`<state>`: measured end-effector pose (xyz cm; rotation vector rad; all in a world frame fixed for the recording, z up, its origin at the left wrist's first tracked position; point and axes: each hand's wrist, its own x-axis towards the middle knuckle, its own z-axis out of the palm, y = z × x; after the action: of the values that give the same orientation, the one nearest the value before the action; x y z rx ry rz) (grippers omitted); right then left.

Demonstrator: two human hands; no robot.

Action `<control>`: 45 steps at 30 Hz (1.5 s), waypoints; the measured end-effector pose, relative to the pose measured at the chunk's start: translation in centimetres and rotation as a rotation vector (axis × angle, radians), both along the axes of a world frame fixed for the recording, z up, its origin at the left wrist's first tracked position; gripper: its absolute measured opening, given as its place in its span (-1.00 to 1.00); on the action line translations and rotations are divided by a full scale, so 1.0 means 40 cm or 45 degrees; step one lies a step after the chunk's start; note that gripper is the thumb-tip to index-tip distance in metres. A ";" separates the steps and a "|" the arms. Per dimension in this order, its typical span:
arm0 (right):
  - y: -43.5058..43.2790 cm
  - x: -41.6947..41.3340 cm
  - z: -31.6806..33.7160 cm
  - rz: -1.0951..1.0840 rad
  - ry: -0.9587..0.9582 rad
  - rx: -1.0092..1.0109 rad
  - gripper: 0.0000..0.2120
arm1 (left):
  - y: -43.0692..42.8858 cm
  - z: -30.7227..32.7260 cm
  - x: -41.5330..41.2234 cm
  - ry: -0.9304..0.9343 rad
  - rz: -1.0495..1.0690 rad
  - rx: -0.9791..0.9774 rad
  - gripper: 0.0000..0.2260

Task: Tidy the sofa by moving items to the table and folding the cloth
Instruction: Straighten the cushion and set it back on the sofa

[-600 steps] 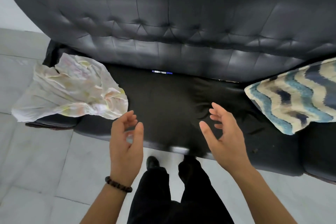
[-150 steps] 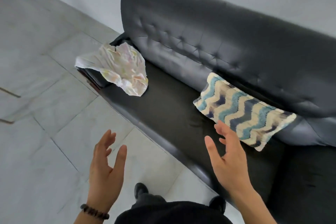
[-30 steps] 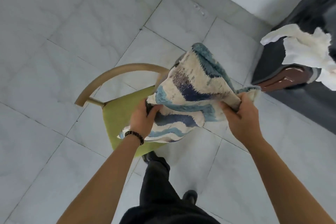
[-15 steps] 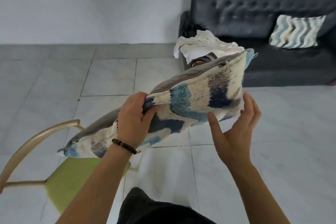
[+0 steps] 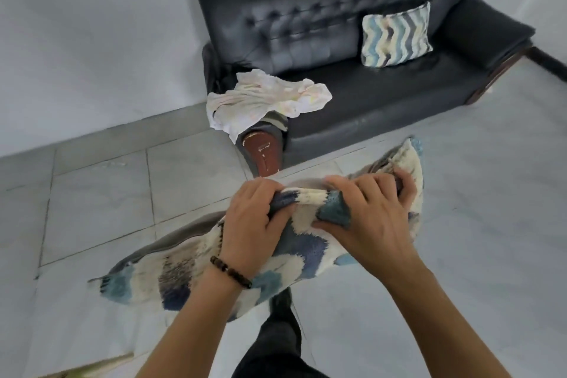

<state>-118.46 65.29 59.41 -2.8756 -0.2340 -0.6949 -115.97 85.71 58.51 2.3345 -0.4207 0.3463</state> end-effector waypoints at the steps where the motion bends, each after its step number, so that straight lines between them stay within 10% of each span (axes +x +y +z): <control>1: -0.029 0.037 0.002 -0.035 0.000 0.047 -0.49 | -0.027 0.003 0.053 -0.021 -0.045 0.025 -0.80; 9: -0.296 0.298 0.018 -0.375 -0.189 0.366 -0.63 | -0.185 0.006 0.466 -0.126 -0.108 0.384 -0.38; 17: -0.673 0.680 -0.064 -0.651 -0.061 0.537 -0.57 | -0.600 -0.058 0.955 -0.269 -0.125 0.353 -0.84; 29: -1.014 1.468 -0.045 -0.328 -0.069 0.247 -0.58 | -0.857 0.020 1.489 -0.271 0.164 0.222 -0.83; 45: -1.063 2.341 -0.263 -0.311 0.246 0.180 -0.69 | -0.918 -0.264 2.334 0.057 0.161 0.271 -0.84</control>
<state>-24.84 22.78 48.88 -2.8344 0.1881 -0.4440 -22.60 48.99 47.97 2.5790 -0.3015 0.3215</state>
